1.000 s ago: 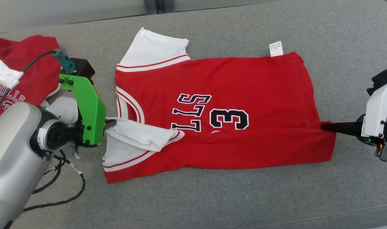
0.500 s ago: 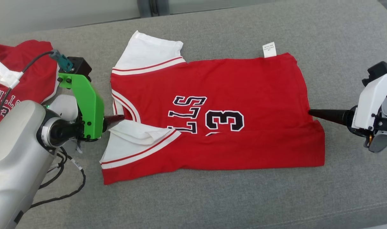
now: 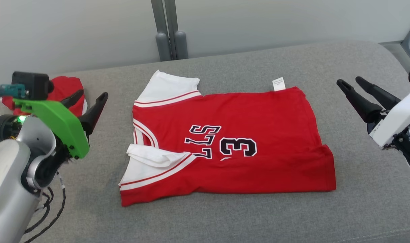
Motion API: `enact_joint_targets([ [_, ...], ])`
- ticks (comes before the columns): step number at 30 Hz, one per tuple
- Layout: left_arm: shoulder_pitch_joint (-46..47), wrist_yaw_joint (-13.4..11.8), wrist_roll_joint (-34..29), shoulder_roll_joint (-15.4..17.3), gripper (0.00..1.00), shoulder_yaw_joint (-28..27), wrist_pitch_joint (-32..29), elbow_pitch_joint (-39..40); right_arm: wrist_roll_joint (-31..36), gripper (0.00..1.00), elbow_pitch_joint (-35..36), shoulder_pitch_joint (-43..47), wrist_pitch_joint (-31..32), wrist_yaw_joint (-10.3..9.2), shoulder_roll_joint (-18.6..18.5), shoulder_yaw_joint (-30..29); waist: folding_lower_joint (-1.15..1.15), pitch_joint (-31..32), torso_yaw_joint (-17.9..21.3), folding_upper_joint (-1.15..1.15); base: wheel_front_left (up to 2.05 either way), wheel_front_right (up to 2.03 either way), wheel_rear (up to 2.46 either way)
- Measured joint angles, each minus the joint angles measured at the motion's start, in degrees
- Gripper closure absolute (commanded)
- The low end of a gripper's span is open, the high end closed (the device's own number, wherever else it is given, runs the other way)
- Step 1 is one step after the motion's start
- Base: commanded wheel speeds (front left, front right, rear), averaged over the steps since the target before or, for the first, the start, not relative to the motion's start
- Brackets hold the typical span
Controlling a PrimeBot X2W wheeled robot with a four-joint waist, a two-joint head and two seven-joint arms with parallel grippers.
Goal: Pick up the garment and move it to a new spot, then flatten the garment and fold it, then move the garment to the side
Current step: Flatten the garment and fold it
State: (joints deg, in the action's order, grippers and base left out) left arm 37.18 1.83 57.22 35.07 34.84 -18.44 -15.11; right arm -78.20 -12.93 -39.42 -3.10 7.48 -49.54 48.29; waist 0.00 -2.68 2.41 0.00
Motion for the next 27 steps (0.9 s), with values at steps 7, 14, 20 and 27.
enact_joint_targets([
  [7, -10.1, -6.0, -5.4, 1.5, 0.0, -3.3, 16.2, 6.0, 10.0, 0.0, -1.7, 5.5, -11.6, 0.0, 1.1, -5.6, 0.0, 3.5, -0.6, 0.0, 0.0, 0.0, 0.0],
  [14, -19.6, -12.0, -11.9, 1.3, 0.0, -4.6, 29.8, 11.5, 27.4, 0.0, 0.6, 19.6, -12.0, 0.01, 10.7, -27.2, 0.0, 4.1, -1.1, 0.0, 0.0, 0.0, 0.0],
  [20, -27.1, -15.6, -14.6, -2.3, 0.0, -7.2, 33.2, 13.7, 34.6, 0.0, 4.6, 31.5, -12.0, 0.0, 18.4, -37.5, 0.0, 3.4, -1.2, 0.0, 0.0, 0.0, 0.0],
  [27, -34.9, -16.0, -19.3, -9.8, 0.0, -12.3, 33.5, 16.2, 39.1, 0.0, 6.3, 39.5, -12.0, -0.01, 23.9, -43.8, 0.0, 2.8, -1.7, 0.0, 0.0, 0.0, 0.0],
])
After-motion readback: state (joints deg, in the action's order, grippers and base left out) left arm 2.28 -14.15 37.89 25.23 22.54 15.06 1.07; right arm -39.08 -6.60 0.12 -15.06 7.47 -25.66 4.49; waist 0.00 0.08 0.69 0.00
